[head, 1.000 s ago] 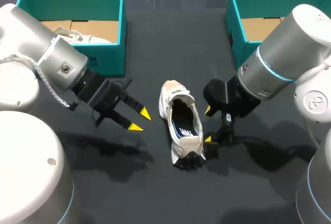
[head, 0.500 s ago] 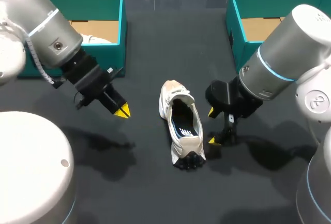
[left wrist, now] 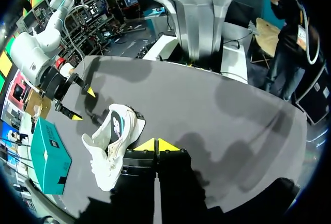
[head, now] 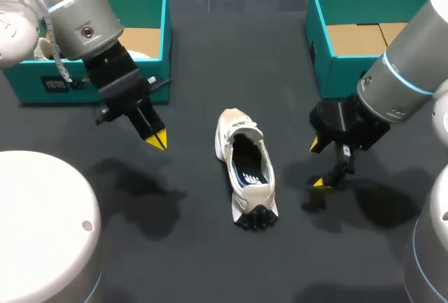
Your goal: Take the shoe out of the shoebox, open the shoe tongue, remove and reinsert the insole, then place the shoe into the shoebox
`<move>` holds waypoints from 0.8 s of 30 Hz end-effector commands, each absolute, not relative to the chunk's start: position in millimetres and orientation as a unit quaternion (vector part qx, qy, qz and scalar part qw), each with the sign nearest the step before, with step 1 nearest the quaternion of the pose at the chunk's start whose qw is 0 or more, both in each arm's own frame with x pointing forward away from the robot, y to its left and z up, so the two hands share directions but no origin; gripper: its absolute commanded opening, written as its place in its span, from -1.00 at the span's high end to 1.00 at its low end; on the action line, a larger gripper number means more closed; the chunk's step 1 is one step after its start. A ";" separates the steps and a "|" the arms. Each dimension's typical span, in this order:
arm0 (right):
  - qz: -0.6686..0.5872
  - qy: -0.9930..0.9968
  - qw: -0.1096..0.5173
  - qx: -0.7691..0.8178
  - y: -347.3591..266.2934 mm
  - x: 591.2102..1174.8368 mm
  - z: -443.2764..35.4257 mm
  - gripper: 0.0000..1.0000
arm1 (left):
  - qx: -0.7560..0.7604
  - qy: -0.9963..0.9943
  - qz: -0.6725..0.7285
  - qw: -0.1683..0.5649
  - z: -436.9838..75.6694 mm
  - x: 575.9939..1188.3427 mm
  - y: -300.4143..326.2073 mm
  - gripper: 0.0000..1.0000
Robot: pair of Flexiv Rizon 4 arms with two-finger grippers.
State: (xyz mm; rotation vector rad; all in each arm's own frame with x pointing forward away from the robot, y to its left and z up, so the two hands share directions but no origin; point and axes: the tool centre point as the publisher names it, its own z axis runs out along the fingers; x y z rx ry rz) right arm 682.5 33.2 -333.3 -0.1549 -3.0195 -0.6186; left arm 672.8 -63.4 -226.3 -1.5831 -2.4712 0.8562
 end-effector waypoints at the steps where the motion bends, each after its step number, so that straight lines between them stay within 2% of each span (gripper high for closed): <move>1: -0.207 -0.977 0.022 -0.051 26.2 675.1 -331.3 -1.00 | -0.526 -0.806 0.264 0.069 -226.5 676.4 -66.2 1.00; 8: -0.207 -0.977 0.022 -0.051 26.2 675.1 -331.3 -1.00 | -0.526 -0.806 0.264 0.069 -226.5 676.4 -66.2 1.00; 12: -0.207 -0.977 0.022 -0.051 26.2 675.1 -331.3 -1.00 | -0.580 -0.785 0.200 0.085 -230.4 682.7 -92.5 1.00; 24: -0.207 -0.977 0.018 -0.056 -5.9 664.7 -324.9 -1.00 | -0.634 -0.755 0.151 0.073 -241.3 686.2 -133.0 1.00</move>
